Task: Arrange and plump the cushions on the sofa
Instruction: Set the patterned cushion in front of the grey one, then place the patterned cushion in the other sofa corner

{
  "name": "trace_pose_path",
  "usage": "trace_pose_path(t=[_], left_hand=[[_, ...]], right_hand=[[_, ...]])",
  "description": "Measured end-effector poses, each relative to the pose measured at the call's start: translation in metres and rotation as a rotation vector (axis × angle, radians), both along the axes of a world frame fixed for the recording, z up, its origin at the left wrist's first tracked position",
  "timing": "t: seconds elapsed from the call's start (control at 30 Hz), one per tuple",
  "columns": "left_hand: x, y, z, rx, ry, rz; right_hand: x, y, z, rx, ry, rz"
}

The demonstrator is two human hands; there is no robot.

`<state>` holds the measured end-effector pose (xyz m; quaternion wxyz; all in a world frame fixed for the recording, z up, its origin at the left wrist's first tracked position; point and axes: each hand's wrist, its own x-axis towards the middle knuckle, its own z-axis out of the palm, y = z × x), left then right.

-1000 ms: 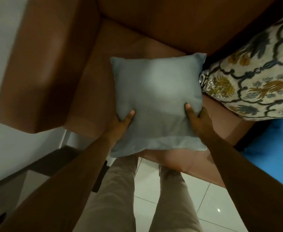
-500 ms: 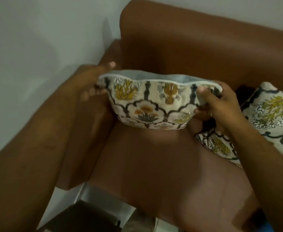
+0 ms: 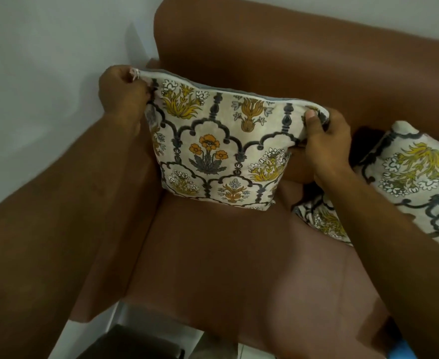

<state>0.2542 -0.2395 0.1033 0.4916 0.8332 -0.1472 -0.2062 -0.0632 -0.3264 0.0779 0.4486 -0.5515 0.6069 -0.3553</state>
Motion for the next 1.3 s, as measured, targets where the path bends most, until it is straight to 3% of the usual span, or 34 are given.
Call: trace_pose_path(t=[0.07,0.17,0.3,0.37,0.47,0.57,0.77,0.93,1.07,1.17,1.3], left_hand=[[-0.02,0.017,0.001,0.069,-0.078,0.015],[-0.084,0.061,-0.019,0.08,-0.034,-0.071],[-0.205,0.104,-0.062,0.291,0.232,-0.142],[-0.267,0.105,-0.067,0.315,0.352,-0.286],[-0.33,0.076,-0.062,0.276,0.44,-0.523],[-0.373,0.02,-0.056,0.21,0.386,-0.663],[-0.422,-0.068,-0.05,0.137,0.446,-0.687],[-0.498,-0.075,-0.02,-0.041,0.345,-0.572],[-0.572,-0.1,0.047,-0.242,0.258,-0.579],[-0.632,-0.136,0.079,-0.309,0.249,-0.623],[-0.706,-0.173,0.073,-0.329,0.305,-0.647]], right_hand=[[-0.009,0.0,0.001,0.058,0.036,0.02],[-0.037,0.014,0.003,0.153,0.164,0.065],[-0.116,0.06,0.004,0.237,0.281,0.084],[-0.171,0.084,0.006,0.225,0.337,-0.024],[-0.26,0.097,0.008,0.138,0.329,-0.374],[-0.344,0.065,-0.001,0.215,0.229,-0.562],[-0.384,-0.024,-0.037,0.277,-0.313,-0.363],[-0.414,-0.037,-0.012,0.219,-0.415,-0.44],[-0.5,-0.06,0.04,0.107,-0.554,-0.476],[-0.566,-0.091,0.078,-0.021,-0.513,-0.534],[-0.649,-0.128,0.095,-0.104,-0.383,-0.602]])
